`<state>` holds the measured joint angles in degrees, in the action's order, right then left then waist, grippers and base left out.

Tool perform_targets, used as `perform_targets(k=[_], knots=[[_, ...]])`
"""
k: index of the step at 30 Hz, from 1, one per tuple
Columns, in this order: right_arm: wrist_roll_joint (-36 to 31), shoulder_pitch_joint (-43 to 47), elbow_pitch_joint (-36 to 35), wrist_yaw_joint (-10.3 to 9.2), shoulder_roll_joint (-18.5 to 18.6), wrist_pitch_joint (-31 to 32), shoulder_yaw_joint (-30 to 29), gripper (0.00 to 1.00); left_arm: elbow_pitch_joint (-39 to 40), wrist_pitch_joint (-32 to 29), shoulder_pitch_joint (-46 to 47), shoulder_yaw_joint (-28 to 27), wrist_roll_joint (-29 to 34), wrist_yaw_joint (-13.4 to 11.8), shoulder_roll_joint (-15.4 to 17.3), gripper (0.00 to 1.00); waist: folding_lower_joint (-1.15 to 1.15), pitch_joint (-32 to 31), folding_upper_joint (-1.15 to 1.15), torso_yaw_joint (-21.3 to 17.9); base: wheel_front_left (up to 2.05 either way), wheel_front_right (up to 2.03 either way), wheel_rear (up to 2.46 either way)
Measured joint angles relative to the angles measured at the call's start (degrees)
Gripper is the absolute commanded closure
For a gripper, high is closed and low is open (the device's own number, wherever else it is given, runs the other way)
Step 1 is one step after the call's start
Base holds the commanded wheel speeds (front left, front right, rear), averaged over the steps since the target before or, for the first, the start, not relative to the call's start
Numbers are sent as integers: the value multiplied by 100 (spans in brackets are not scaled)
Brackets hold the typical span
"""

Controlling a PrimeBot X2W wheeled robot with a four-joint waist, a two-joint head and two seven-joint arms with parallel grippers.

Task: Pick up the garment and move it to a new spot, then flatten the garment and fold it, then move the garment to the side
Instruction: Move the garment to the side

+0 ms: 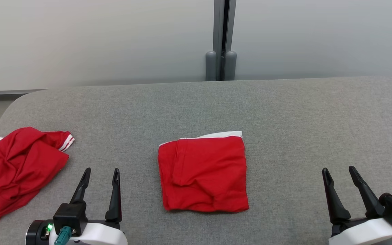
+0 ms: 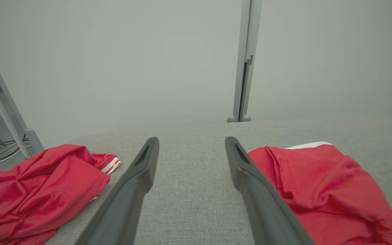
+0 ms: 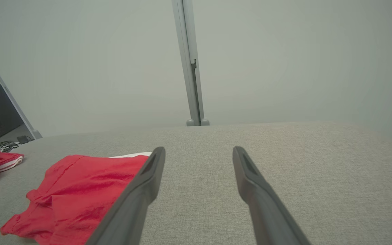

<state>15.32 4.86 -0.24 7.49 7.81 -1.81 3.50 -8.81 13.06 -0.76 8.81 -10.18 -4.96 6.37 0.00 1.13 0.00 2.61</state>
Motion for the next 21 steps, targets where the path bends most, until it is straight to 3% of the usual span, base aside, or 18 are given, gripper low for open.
perform_targets(k=[13, 21], knots=[[27, -127, 141, 0, 42, 13, 93, 0, 32, 18, 165, 99, -38, -20, -7, 0, 0, 199, 0, 160, 0, 0, 0], [331, -842, 1271, 0, 76, -87, 646, 0, 110, 110, 604, 256, -43, -20, -127, 0, 0, 561, 0, 493, 0, 0, 0]])
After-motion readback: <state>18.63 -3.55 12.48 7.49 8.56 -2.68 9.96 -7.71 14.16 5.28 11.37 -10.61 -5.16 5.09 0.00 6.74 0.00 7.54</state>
